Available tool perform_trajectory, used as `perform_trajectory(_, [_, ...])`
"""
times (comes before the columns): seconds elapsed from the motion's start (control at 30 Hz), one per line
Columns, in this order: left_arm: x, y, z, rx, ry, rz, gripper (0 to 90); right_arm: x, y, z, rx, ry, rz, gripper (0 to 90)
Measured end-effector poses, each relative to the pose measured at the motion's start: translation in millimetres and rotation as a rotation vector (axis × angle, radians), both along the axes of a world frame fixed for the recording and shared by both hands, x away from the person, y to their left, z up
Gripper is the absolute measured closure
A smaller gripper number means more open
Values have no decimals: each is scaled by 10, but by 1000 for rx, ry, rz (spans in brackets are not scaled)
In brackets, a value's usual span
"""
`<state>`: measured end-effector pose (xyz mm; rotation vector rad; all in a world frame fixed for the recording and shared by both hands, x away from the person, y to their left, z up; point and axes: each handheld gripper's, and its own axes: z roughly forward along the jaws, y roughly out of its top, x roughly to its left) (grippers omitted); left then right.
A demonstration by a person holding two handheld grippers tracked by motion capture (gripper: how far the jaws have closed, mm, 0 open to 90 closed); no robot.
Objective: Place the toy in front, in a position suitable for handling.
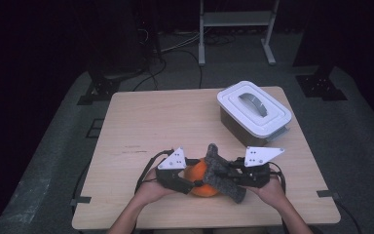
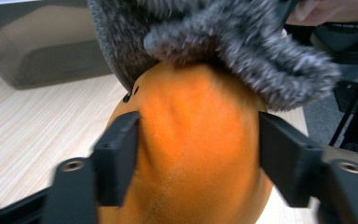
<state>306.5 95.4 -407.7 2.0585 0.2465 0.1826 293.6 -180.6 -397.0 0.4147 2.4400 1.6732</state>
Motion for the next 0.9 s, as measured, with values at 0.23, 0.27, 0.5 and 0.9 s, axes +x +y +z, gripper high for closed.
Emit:
perform_trajectory(0.23, [71, 11, -134, -16, 59, 4, 191, 66, -133, -56, 21, 32, -19, 752])
perform_trajectory(0.27, [60, 11, -129, -20, 47, 7, 249, 74, -150, -60, 18, 33, -24, 751])
perform_trajectory(0.5, [17, -16, -55, -10, 31, 37, 419, 75, -292, 19, 31, 17, -103, 751])
perform_trajectory(0.9, [-34, -39, 13, 14, -34, 80, 432, 90, -271, -25, -36, 6, -121, 750])
